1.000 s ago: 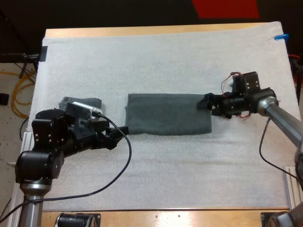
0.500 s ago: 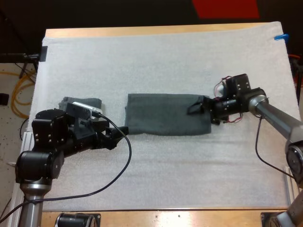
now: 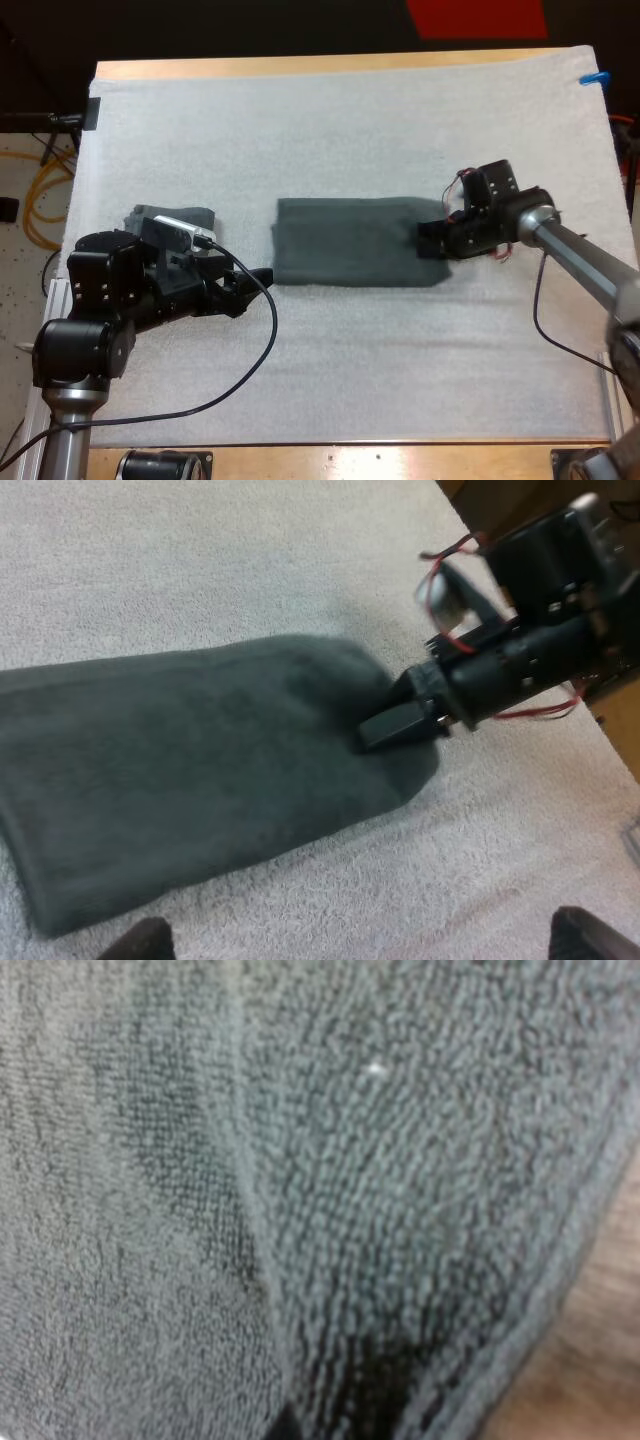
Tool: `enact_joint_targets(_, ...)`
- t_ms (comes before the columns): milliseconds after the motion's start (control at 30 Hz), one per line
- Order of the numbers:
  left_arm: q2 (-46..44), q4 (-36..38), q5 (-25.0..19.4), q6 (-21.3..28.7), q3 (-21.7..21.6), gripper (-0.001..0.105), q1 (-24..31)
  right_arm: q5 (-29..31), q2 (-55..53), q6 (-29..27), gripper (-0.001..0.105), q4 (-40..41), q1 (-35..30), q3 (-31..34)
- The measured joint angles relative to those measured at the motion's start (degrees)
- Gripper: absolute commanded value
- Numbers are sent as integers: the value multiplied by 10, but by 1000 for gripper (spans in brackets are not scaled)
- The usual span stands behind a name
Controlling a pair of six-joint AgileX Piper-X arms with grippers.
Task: Pick towel from pile fold and stack
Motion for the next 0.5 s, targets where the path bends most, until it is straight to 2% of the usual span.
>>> enact_joint_targets(333, 0, 0, 0, 0, 0, 71, 0, 332, -126, -209, 1, 132, 0, 0)
enact_joint_targets(433, 0, 0, 1, 0, 0, 71, 0, 410, -142, -223, 1, 141, 0, 0)
enact_joint_targets(500, 0, 0, 8, -2, 0, 71, 0, 410, -145, -214, 1, 142, 1, 0)
